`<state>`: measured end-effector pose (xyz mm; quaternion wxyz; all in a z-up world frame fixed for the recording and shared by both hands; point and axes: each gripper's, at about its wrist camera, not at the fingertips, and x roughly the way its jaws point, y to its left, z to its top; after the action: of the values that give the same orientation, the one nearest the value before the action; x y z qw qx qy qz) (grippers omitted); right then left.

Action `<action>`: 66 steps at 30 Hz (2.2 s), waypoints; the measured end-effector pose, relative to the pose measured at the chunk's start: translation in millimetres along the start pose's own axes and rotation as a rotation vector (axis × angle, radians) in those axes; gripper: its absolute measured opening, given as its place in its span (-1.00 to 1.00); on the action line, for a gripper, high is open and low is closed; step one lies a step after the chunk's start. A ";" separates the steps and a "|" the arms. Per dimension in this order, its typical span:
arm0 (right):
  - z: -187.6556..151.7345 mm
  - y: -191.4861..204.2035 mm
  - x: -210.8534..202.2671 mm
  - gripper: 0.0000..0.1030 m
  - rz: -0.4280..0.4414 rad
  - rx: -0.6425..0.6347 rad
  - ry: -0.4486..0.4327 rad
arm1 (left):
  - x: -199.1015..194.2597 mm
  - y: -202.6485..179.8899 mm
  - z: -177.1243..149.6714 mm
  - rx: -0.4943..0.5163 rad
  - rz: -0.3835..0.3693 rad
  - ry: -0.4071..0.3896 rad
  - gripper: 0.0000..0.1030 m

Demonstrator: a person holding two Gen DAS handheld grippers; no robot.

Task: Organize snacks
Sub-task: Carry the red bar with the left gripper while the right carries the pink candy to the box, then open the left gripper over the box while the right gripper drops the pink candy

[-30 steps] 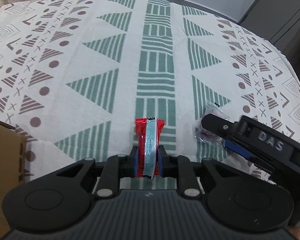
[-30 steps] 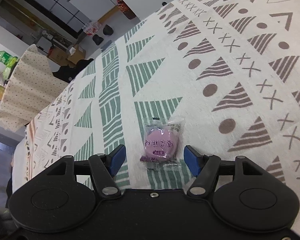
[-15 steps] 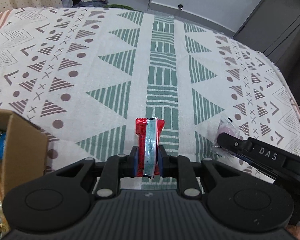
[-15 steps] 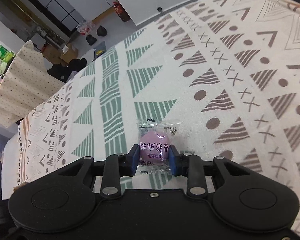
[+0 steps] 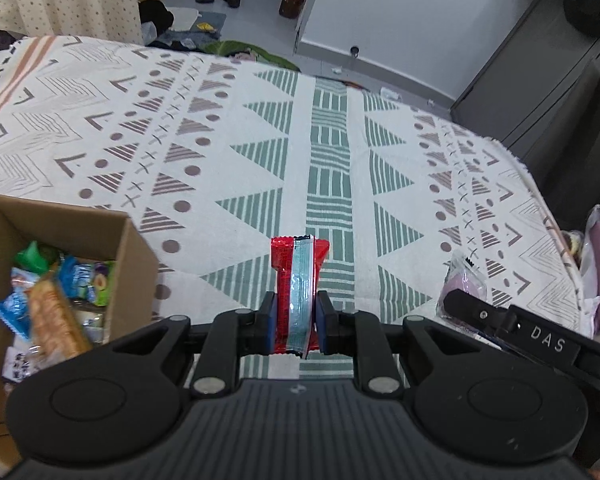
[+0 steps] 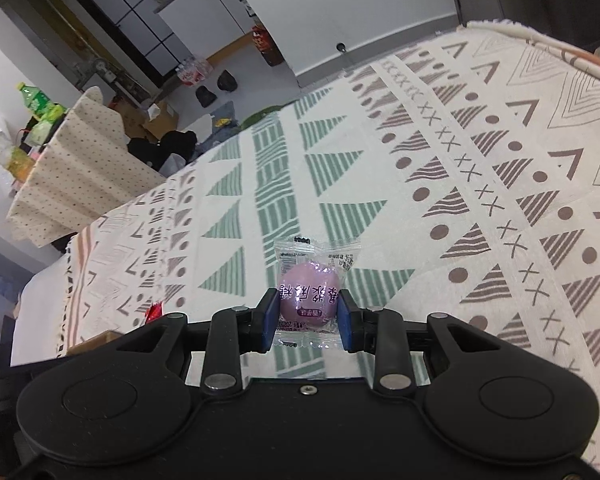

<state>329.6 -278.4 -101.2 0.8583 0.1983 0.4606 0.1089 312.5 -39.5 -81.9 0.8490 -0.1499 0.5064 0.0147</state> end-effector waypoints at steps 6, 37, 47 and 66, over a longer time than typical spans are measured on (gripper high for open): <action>-10.6 18.4 -27.2 -0.41 0.005 -0.023 -0.030 | -32.7 9.6 -6.4 -0.008 -0.025 -0.042 -0.64; -61.4 118.3 -60.7 -0.41 0.100 -0.150 -0.082 | -126.6 119.2 -36.7 -0.147 -0.016 -0.145 -0.64; -78.1 150.5 -51.8 -0.41 0.143 -0.184 -0.055 | -138.7 157.7 -46.8 -0.195 0.021 -0.137 -0.64; -109.7 202.7 -36.7 -0.41 0.222 -0.254 0.034 | -152.2 210.1 -54.8 -0.287 0.084 -0.120 -0.40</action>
<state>217.0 -83.7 -39.0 0.8512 0.1359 0.4328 0.2639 154.4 165.6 -25.0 0.8463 -0.2474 0.4531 0.1314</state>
